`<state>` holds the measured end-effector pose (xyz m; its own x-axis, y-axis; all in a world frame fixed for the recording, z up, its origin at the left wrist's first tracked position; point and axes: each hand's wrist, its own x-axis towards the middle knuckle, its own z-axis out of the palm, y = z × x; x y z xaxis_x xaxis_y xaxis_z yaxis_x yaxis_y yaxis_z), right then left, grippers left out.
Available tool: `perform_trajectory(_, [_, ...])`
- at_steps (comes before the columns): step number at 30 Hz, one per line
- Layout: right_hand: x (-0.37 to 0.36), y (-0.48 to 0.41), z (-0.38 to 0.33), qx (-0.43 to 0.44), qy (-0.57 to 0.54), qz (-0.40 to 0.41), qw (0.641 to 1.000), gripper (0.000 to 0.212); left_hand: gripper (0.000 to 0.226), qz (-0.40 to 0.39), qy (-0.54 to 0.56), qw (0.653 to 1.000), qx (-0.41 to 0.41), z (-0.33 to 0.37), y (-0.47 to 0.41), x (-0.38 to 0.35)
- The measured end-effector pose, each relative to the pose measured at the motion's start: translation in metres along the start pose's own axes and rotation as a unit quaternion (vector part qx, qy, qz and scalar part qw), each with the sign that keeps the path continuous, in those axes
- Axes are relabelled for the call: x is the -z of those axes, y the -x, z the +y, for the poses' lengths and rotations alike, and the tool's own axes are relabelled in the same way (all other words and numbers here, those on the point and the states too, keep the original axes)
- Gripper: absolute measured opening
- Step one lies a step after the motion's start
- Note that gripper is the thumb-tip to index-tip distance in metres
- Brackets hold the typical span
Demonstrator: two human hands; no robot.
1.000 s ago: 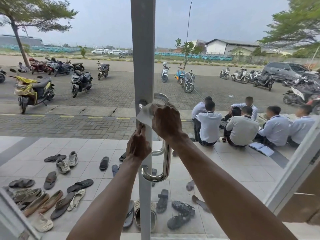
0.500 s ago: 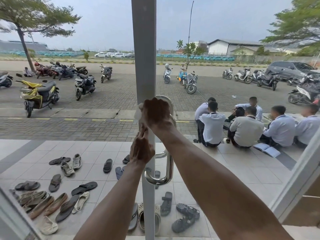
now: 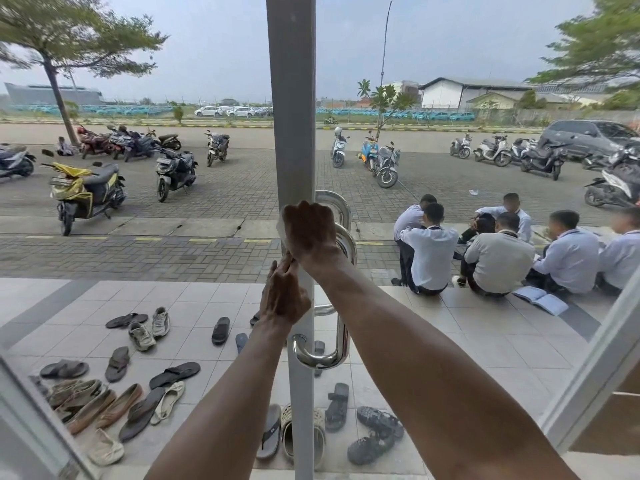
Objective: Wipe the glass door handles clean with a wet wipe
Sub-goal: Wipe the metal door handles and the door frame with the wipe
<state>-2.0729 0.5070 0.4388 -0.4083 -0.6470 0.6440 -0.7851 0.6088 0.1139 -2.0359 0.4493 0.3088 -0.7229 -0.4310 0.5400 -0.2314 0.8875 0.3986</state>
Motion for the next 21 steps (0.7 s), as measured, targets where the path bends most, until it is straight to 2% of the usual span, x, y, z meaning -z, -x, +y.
perform_trajectory(8, [-0.001, 0.018, 0.015, 0.011, 0.014, 0.026, 1.0, 0.015, 0.076, 0.0, 0.006, 1.0, 0.005, 0.003, 0.002, 0.003])
perform_trajectory(12, [0.003, 0.03, 0.021, 0.002, 0.024, 0.061, 0.998, 0.012, 0.079, 0.0, 0.006, 1.0, 0.006, 0.005, 0.001, 0.003])
perform_trajectory(15, [0.001, 0.035, 0.024, -0.001, 0.039, 0.116, 0.992, 0.019, 0.08, -0.003, 0.009, 1.0, 0.006, 0.006, 0.001, 0.003])
perform_trajectory(21, [-0.015, 0.042, 0.034, -0.031, 0.039, 0.135, 0.99, 0.021, 0.077, -0.005, 0.002, 1.0, 0.008, 0.007, 0.002, 0.005])
